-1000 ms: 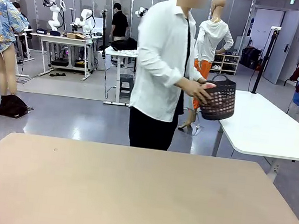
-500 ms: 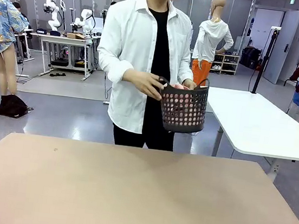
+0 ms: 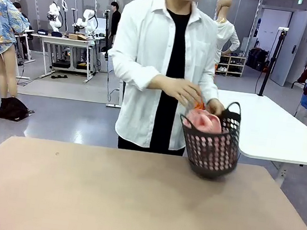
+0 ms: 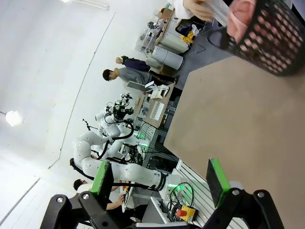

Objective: Fold the towel.
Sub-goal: Grab the top end of the 100 cm Hotel Towel extended by the human.

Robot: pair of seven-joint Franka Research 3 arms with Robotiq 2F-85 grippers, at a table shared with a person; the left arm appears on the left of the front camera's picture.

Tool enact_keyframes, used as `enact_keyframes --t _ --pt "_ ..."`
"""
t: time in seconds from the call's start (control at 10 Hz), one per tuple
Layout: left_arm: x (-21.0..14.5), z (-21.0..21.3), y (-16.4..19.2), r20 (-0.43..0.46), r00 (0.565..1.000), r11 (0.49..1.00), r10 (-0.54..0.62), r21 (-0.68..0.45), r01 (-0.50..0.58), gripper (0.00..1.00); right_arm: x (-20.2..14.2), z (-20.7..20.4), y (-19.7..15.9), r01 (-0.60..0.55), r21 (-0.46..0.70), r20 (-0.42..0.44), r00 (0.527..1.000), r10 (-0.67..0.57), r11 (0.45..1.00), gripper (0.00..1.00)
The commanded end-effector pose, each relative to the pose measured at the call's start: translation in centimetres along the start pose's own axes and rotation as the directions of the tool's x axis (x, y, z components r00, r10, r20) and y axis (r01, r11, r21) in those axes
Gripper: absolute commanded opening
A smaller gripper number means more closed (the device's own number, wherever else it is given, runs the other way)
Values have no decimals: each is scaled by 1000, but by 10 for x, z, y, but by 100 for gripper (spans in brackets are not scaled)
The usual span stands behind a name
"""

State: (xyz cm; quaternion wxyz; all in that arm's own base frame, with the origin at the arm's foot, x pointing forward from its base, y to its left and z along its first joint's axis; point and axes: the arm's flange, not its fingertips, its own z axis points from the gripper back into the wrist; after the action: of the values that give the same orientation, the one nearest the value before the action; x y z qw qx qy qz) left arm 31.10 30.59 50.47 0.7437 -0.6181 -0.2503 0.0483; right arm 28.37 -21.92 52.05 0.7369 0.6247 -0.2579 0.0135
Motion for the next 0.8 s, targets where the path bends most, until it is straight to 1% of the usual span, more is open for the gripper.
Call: enact_keyframes --t 0.0,0.7 --pt "-3 0 -2 -9 1000 1000 -2 -3 1 100 1 0 0 -11 11 6 1000 11 1000 100" --pt "-3 0 -2 -9 1000 1000 -2 -3 1 100 1 0 0 -11 11 6 1000 11 1000 100"
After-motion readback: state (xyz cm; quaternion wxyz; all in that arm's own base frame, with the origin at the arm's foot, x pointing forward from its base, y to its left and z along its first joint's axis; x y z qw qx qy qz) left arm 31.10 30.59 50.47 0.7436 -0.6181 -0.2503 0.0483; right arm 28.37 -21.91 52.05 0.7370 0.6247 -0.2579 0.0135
